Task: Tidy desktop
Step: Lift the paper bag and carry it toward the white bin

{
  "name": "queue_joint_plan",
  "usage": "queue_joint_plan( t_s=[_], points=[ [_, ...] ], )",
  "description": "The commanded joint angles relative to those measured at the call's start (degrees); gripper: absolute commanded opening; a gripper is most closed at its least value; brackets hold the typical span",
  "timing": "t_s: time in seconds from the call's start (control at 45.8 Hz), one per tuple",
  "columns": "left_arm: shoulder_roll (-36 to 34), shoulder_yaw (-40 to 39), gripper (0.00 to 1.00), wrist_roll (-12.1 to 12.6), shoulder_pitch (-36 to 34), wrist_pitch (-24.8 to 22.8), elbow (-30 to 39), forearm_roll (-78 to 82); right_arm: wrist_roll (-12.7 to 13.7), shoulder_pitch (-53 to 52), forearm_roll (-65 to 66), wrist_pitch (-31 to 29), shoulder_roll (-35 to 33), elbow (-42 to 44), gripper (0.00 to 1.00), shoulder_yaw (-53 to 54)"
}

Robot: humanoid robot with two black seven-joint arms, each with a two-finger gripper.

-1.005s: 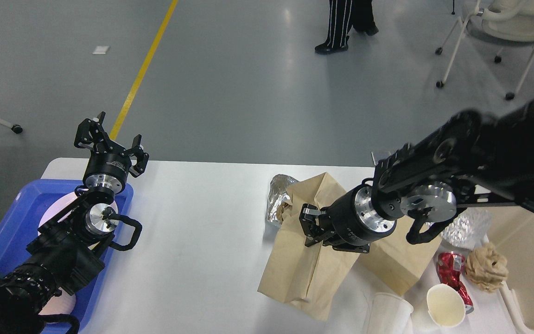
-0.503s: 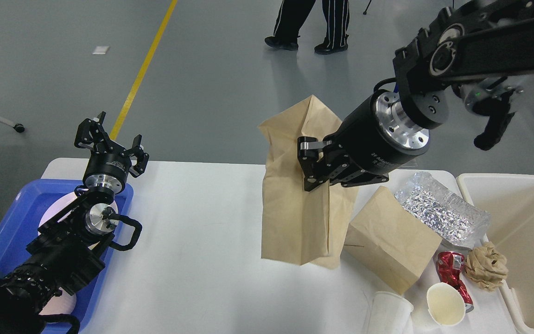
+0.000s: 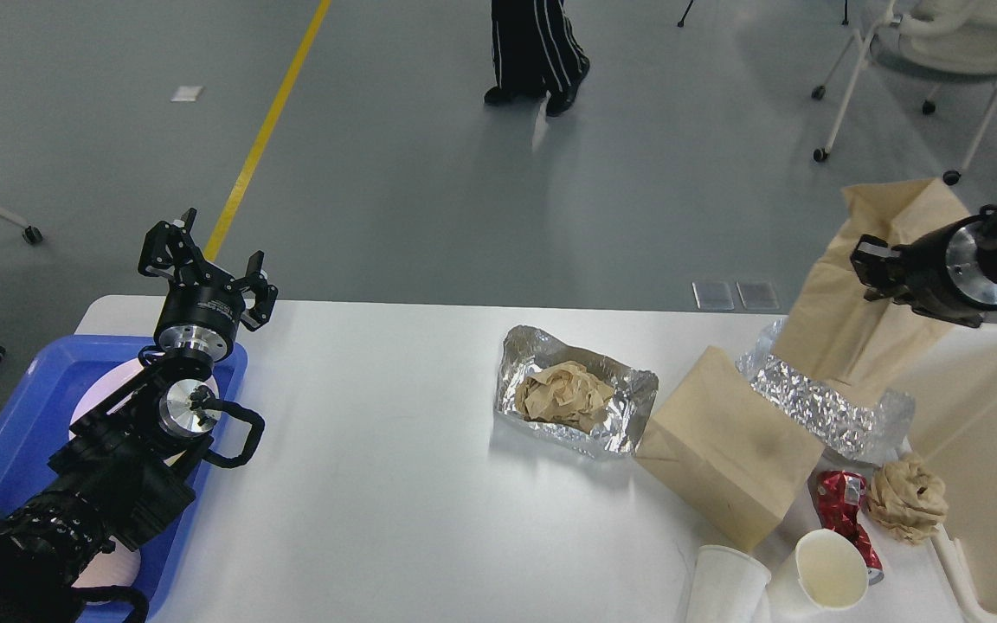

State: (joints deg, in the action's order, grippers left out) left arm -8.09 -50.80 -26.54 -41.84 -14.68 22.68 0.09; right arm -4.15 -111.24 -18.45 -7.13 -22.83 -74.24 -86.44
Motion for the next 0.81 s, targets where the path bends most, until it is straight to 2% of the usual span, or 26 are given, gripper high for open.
queue_joint_plan(
  t_s=[0.0, 0.087, 0.24, 0.35, 0.546, 0.721, 0.743, 0.765, 0.787],
  points=[
    [0.1, 0.0, 0.97, 0.0, 0.0, 0.0, 0.0, 0.0, 0.1, 9.8, -0.2, 1.2, -3.8, 10.9, 0.0, -0.3],
    [0.0, 0.0, 0.97, 0.0, 0.0, 0.0, 0.0, 0.0, 0.1, 18.1, -0.9, 2.3, -4.8, 18.1, 0.0, -0.1],
    [0.0, 0.0, 0.97, 0.0, 0.0, 0.0, 0.0, 0.0, 0.2, 34.6, -1.1, 13.1, -4.8, 27.8, 0.0, 0.3],
    [0.0, 0.0, 0.97, 0.0, 0.0, 0.0, 0.0, 0.0, 0.5, 46.9, -3.5, 18.2, -4.3, 40.5, 0.0, 0.7],
    [0.0, 0.0, 0.97, 0.0, 0.0, 0.0, 0.0, 0.0, 0.6, 65.3, -9.2, 17.2, -3.2, 62.5, 0.0, 7.1],
    [0.0, 0.0, 0.97, 0.0, 0.0, 0.0, 0.0, 0.0, 0.6, 69.7, -8.6, 16.6, -0.8, 65.9, 0.0, 13.5],
    [0.0, 0.0, 0.97, 0.0, 0.0, 0.0, 0.0, 0.0, 0.6, 69.7, -8.6, 16.6, -0.7, 66.0, 0.07, 13.5],
    [0.0, 0.0, 0.97, 0.0, 0.0, 0.0, 0.0, 0.0, 0.6, 69.7, -8.5, 16.6, -0.6, 65.9, 0.45, 13.5],
    [0.0, 0.0, 0.97, 0.0, 0.0, 0.0, 0.0, 0.0, 0.6, 69.7, -8.5, 16.5, -0.5, 66.0, 0.99, 13.2]
  ],
)
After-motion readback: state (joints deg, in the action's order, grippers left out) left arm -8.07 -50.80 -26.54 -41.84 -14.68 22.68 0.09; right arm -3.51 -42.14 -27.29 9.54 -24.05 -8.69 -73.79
